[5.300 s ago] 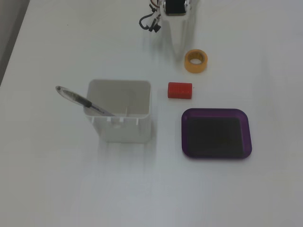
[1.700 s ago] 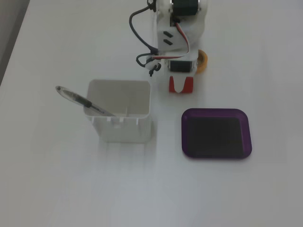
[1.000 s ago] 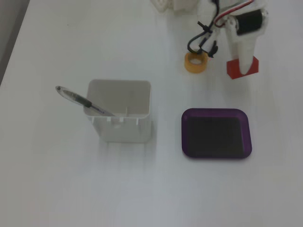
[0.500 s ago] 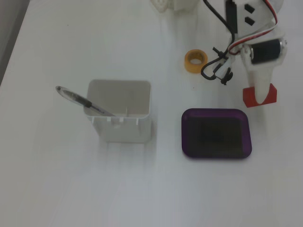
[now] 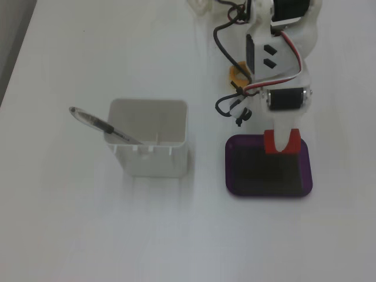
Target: Pick up the red cube and place it in the box.
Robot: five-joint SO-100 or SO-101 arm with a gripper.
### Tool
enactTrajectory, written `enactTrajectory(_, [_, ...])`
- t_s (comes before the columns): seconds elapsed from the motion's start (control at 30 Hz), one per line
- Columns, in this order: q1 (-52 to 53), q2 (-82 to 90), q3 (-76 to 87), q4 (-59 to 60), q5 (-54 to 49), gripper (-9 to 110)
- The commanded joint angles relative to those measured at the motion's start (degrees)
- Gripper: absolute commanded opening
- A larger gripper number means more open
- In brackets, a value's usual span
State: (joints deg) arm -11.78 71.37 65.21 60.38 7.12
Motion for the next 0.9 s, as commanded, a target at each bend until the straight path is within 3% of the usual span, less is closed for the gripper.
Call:
enactTrajectory(0.0, [0.5,0.4,-2.1,0.2,0.1,-1])
enactTrajectory(0.87, [0.6,-2.1,3.9,-1.1,-0.3,0])
